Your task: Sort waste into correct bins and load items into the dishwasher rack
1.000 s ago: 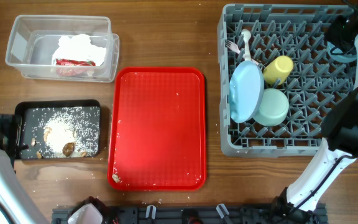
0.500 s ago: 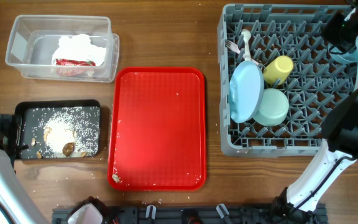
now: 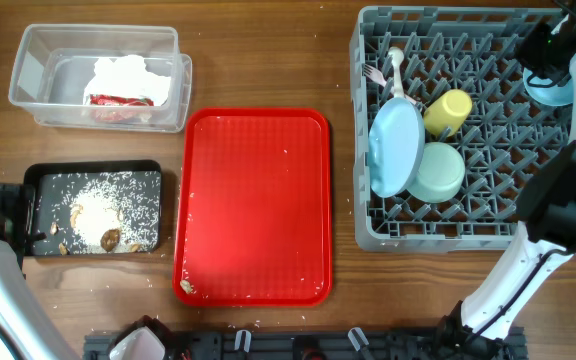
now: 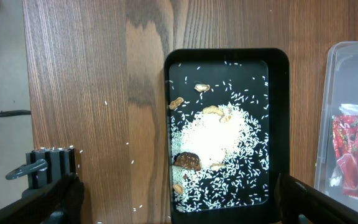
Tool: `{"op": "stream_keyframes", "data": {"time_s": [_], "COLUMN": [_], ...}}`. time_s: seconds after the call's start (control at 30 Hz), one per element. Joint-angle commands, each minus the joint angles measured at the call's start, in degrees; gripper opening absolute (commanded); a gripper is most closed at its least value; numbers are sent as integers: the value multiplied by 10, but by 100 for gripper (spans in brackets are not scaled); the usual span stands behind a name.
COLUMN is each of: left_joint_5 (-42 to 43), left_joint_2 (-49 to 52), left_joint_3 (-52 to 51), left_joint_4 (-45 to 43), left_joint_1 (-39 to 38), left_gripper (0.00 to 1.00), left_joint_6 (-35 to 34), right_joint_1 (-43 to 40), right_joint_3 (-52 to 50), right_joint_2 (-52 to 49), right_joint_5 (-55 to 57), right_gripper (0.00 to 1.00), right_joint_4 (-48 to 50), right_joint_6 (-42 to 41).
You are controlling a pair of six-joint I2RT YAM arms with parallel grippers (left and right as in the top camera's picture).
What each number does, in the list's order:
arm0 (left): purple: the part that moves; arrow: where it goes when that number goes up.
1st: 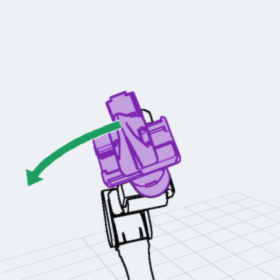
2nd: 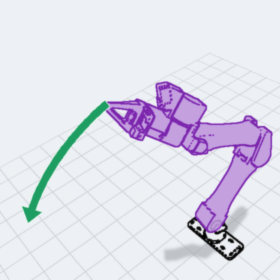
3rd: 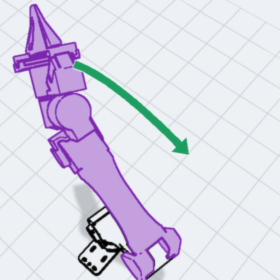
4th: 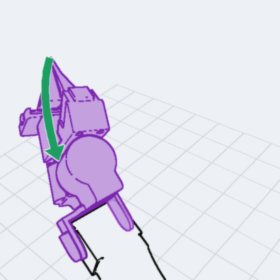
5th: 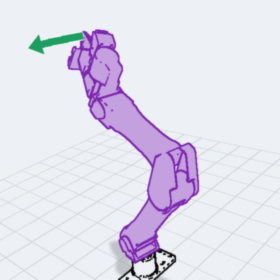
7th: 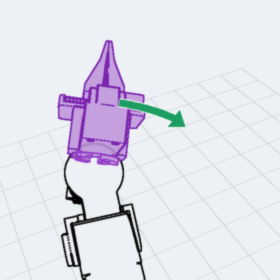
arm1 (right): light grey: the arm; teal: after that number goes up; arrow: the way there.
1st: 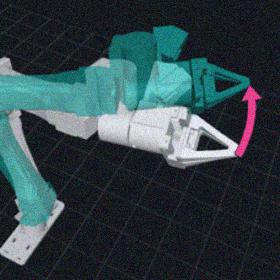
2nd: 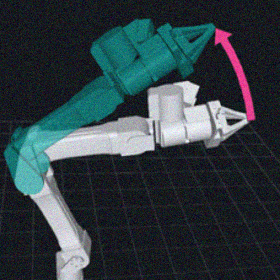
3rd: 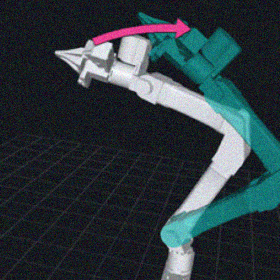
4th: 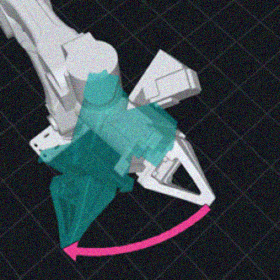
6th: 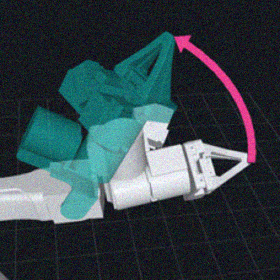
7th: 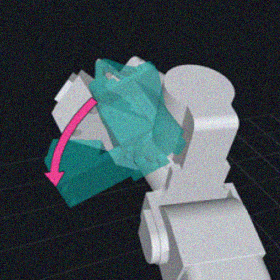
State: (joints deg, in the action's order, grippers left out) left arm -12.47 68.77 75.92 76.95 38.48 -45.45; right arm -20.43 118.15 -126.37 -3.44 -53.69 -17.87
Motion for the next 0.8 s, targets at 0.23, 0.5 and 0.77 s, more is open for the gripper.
{"op": "stream_keyframes", "data": {"time_s": [0.23, 0.5, 0.77], "left_joint_5": [0, 0, 0], "left_joint_2": [-3, -3, -3], "left_joint_3": [2, 2, 2], "left_joint_4": [0, 0, 0], "left_joint_1": [3, 3, 3], "left_gripper": [100, 100, 100], "left_joint_6": [4, 4, 4], "right_joint_1": [0, 5, 3], "right_joint_3": [6, 3, 3], "right_joint_2": [105, 70, -36], "right_joint_5": [-380, -481, -584], "right_gripper": [4, 4, 4], "right_joint_4": [9, 40, 133], "right_joint_6": [10, 52, -5]}}
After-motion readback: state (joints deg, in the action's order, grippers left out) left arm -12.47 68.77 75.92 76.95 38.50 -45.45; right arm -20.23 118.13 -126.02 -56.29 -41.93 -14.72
